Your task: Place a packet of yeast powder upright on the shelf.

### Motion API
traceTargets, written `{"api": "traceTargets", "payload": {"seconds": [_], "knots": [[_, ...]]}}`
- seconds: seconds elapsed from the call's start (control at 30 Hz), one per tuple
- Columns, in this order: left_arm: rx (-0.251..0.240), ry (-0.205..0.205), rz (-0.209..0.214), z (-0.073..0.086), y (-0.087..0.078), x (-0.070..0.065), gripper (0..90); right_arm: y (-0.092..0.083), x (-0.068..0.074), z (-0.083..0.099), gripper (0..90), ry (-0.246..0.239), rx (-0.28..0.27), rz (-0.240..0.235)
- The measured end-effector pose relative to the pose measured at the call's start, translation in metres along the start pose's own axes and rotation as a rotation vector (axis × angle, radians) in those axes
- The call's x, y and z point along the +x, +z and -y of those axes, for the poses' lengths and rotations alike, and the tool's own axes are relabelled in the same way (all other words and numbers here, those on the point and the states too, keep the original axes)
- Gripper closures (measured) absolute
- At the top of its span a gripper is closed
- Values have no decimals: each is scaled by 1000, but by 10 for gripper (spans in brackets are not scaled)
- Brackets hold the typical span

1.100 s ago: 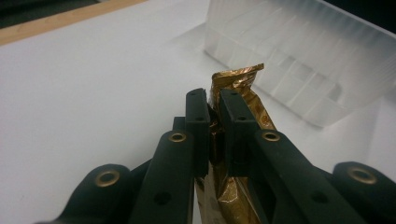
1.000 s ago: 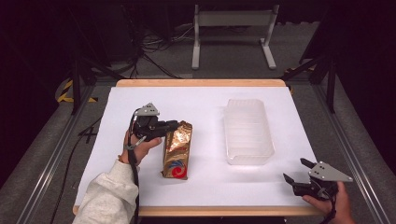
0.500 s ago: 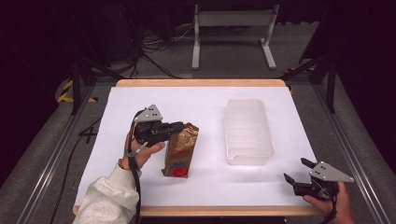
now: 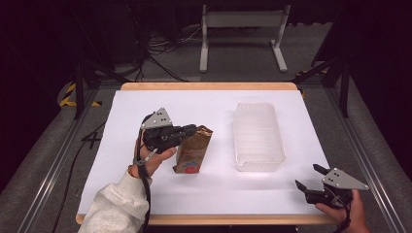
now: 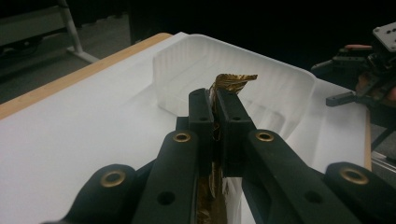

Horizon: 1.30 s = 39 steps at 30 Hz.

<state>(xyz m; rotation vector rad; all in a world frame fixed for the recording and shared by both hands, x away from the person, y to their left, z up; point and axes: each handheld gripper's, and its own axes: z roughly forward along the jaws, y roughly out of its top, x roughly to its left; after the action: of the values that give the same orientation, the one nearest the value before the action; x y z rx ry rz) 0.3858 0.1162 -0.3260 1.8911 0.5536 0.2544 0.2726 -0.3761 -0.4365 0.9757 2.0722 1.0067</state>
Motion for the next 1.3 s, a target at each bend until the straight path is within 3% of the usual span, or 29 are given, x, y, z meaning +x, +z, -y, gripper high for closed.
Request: {"api": "traceTargets", "payload": {"seconds": [0.13,0.27,0.37,0.57,1.0,1.23,1.3], "knots": [[-11,-12,28,-1,2,-1,859,0,0,-1,173,-2,-2,0],[-18,-5,20,-4,3,-2,860,-1,1,-1,173,1,-5,3],[-34,-25,16,-8,4,-3,860,-1,1,-1,172,4,-8,0],[-58,-29,25,-18,16,-5,860,-3,0,-1,172,10,-18,-1],[-79,6,68,-48,47,-13,861,-1,0,-2,172,7,-27,-4],[-88,28,70,-54,54,-11,860,2,0,-4,172,10,-30,-12],[-99,12,77,-54,54,-10,861,3,0,-4,172,6,-27,-15]]}}
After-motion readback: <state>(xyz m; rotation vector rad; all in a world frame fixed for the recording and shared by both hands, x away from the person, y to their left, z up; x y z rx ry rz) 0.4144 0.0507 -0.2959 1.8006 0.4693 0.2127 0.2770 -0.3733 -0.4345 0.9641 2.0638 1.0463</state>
